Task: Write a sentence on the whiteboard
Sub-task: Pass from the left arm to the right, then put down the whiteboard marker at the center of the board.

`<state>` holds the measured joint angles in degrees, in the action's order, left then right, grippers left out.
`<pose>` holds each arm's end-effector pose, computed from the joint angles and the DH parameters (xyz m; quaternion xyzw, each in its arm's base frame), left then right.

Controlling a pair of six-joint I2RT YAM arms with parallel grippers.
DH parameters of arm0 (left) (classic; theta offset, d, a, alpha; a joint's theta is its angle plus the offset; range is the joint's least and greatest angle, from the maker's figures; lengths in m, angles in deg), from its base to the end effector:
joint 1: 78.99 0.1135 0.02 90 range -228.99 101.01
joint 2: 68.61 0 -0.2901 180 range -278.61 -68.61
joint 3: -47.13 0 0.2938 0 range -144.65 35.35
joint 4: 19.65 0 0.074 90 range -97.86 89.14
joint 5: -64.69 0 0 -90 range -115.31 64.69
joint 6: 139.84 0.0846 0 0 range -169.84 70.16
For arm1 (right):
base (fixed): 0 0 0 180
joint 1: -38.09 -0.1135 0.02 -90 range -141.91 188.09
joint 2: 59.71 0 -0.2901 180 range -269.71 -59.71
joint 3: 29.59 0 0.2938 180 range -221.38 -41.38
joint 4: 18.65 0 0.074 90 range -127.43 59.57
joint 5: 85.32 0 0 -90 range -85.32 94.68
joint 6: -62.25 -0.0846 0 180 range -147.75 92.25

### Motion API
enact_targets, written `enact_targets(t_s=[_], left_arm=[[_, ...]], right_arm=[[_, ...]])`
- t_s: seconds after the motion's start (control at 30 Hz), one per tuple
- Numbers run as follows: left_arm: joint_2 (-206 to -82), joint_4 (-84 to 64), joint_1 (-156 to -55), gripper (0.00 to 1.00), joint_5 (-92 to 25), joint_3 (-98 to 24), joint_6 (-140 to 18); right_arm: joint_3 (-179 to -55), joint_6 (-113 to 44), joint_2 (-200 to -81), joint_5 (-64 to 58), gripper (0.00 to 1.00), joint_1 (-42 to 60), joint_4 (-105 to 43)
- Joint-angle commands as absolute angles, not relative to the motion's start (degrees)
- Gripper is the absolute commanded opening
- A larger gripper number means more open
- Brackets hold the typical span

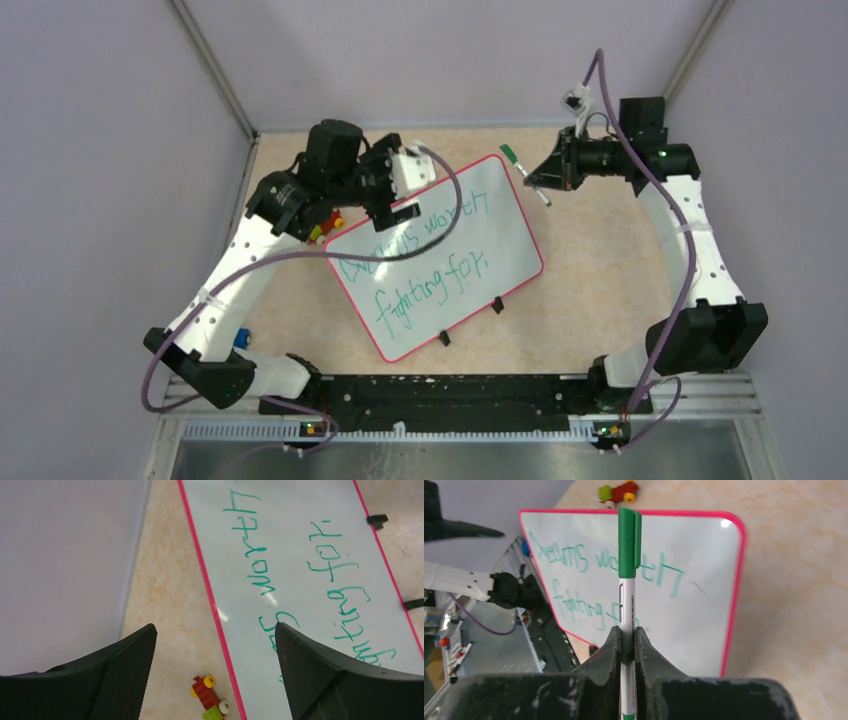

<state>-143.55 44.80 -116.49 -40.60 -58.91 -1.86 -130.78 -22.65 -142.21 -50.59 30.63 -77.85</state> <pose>0.2452 -0.2163 0.4598 0.6385 0.5979 -0.0737 0.4790 0.3413 0.1148 0.4159 -0.2810 0.7785 0.4288 0.3621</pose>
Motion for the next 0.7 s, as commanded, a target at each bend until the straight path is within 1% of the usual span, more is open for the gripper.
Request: enact_targets(t_s=[0.0, 0.1, 0.2, 0.3, 0.37, 0.43, 0.57, 0.67], left_arm=[[-146.2, 39.8, -105.6, 0.94, -51.9, -63.2, -22.6], [-148.1, 38.1, -98.7, 0.99, -53.6, -66.2, -28.5], [-150.8, 39.2, -91.6, 0.99, -53.9, -70.0, -32.1], [-152.3, 40.1, -82.4, 0.99, -57.1, -70.3, -34.4], [-153.0, 40.4, -76.8, 0.99, -59.8, -68.6, -35.9], [-153.2, 40.8, -73.4, 0.99, -61.4, -66.8, -36.0], [-151.5, 38.8, -71.2, 0.99, -59.2, -57.6, -34.3], [-150.3, 36.9, -68.2, 0.99, -60.3, -52.6, -34.6]], right_arm=[[-135.4, -16.6, -143.3, -47.3, 0.0, 39.8, -82.8], [-135.7, -13.2, -145.6, -42.6, 0.0, 45.7, -84.3], [-134.3, -9.5, -148.7, -36.8, 0.0, 50.7, -83.6], [-130.9, -7.5, -151.1, -30.9, 0.0, 54.3, -79.7], [-128.3, -6.3, -152.3, -26.3, 0.0, 55.6, -76.3], [-125.6, -5.2, -153.5, -22.5, 0.0, 56.2, -72.9], [-121.9, -4.6, -157.0, -17.9, 0.0, 57.5, -67.4], [-121.0, -4.8, -160.6, -16.1, 0.0, 59.0, -65.2]])
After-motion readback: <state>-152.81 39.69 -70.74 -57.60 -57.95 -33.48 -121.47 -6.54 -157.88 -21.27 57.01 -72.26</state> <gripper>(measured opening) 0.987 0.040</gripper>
